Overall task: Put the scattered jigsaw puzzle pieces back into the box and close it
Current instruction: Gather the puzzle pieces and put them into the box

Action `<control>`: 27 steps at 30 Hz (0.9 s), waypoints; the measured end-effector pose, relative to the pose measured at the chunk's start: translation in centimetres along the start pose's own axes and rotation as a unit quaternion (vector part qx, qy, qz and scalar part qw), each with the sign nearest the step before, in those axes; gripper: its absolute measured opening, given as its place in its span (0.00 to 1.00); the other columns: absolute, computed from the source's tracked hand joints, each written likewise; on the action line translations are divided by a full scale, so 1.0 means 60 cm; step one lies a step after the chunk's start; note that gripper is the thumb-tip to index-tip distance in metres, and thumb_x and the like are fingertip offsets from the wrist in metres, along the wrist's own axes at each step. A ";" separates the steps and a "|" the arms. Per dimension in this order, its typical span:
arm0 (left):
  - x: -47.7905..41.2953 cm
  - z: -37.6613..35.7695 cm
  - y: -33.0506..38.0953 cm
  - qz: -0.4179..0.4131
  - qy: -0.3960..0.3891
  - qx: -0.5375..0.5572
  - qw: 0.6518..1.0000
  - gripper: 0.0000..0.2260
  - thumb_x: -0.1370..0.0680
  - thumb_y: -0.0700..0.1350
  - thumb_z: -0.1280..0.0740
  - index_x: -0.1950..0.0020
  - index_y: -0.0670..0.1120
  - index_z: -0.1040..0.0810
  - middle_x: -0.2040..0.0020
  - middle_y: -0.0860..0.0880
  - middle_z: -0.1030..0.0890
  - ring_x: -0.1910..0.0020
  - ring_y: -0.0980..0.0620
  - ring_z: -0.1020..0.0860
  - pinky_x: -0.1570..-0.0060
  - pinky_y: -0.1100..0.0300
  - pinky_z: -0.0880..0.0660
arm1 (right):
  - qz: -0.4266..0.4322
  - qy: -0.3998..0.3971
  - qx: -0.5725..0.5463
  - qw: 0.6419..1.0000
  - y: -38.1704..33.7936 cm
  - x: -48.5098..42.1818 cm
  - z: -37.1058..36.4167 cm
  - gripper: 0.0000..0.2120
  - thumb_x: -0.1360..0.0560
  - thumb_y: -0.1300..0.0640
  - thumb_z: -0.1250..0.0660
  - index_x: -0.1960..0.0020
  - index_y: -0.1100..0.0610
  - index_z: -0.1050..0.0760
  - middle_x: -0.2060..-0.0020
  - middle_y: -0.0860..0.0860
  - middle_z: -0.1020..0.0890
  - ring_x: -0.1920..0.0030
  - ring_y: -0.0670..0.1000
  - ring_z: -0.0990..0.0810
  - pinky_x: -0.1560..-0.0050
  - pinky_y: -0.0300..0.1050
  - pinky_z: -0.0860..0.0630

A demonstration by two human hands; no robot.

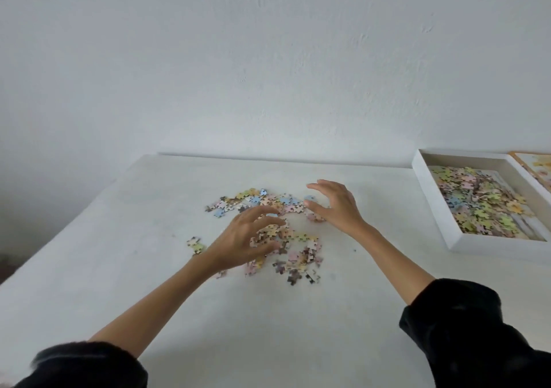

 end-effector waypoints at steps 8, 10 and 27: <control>0.026 -0.039 -0.027 0.017 -0.003 0.053 0.998 0.29 0.24 0.65 0.50 0.29 0.50 0.37 0.29 0.51 0.38 0.31 0.57 0.38 0.32 0.60 0.39 | 0.005 -0.082 0.012 0.997 -0.034 0.032 -0.084 0.24 0.21 0.45 0.49 0.26 0.50 0.45 0.26 0.49 0.43 0.25 0.51 0.49 0.27 0.50 0.50; 0.019 -0.028 -0.030 0.033 0.012 0.126 0.991 0.27 0.24 0.63 0.48 0.30 0.51 0.37 0.30 0.52 0.37 0.33 0.59 0.37 0.35 0.65 0.39 | 0.020 -0.091 -0.032 0.995 -0.056 0.037 -0.095 0.24 0.21 0.46 0.48 0.27 0.50 0.43 0.27 0.49 0.40 0.26 0.51 0.44 0.27 0.54 0.45; 0.003 -0.007 -0.189 0.188 0.010 0.084 0.979 0.47 0.35 0.76 0.64 0.25 0.48 0.49 0.24 0.47 0.46 0.25 0.51 0.49 0.27 0.52 0.55 | 0.022 -0.138 -0.050 0.989 -0.091 0.002 -0.116 0.27 0.22 0.42 0.49 0.26 0.50 0.46 0.26 0.48 0.43 0.26 0.49 0.48 0.28 0.49 0.50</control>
Point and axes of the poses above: each hand's wrist, its own x-axis away from the middle knuckle, its own z-axis out of the back of the hand, y = z × x, the point moved 10 cm from there along -x, towards the middle knuckle
